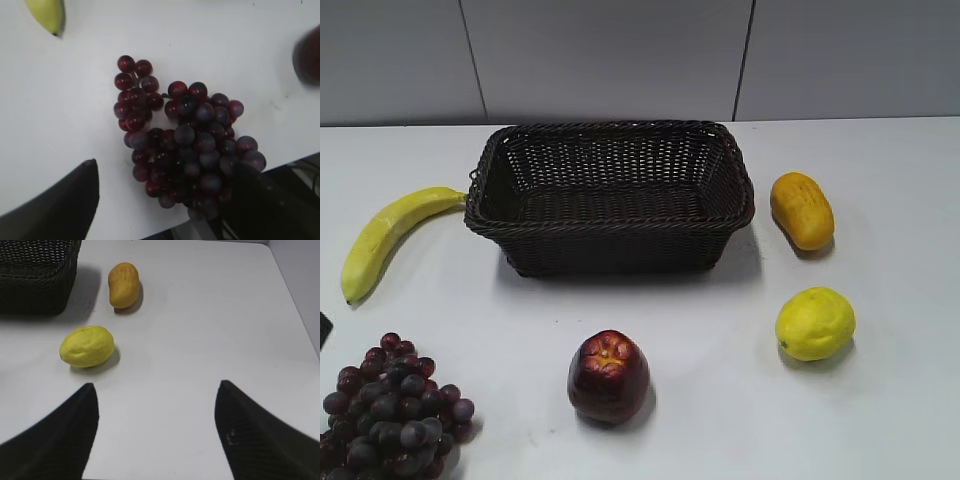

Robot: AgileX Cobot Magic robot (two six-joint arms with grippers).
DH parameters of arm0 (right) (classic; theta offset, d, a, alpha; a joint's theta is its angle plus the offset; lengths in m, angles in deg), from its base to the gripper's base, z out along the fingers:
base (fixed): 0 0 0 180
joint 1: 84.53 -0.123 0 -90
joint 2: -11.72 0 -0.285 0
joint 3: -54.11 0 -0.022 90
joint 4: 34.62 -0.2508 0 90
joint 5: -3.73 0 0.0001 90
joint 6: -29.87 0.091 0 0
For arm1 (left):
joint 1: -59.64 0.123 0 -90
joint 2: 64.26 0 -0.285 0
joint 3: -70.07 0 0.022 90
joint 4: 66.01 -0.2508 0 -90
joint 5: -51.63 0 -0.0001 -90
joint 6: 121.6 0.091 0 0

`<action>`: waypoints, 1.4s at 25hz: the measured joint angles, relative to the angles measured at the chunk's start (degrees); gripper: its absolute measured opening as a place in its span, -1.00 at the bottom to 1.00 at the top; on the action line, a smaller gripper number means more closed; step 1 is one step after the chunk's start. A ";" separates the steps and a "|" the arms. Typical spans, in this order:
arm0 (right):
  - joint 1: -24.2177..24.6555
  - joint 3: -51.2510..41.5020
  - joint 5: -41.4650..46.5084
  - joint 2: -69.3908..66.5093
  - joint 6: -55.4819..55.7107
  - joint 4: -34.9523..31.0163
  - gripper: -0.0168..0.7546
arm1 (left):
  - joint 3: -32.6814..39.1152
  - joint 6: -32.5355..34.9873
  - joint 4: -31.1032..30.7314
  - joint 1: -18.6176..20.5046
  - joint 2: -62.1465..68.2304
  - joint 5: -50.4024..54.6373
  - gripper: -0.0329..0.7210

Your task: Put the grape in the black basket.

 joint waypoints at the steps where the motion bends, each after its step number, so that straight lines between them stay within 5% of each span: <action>1: 0.00 0.00 0.00 0.00 0.00 0.00 0.47 | 0.00 0.07 0.06 -1.31 1.80 -0.10 0.72; 11: 0.00 0.00 0.00 0.00 0.00 0.00 0.47 | 0.00 0.35 0.95 -10.56 15.54 -2.52 0.86; 28: 0.00 0.00 0.00 0.00 0.00 0.00 0.47 | -0.58 0.40 2.72 -10.96 36.57 -8.44 0.83; 31: 0.00 0.00 0.00 0.00 0.00 0.00 0.47 | -0.68 0.40 2.76 -10.96 36.70 -8.77 0.69; 35: 0.00 0.00 0.00 0.00 0.00 0.00 0.47 | -0.68 0.47 3.82 -11.01 36.76 -9.09 0.13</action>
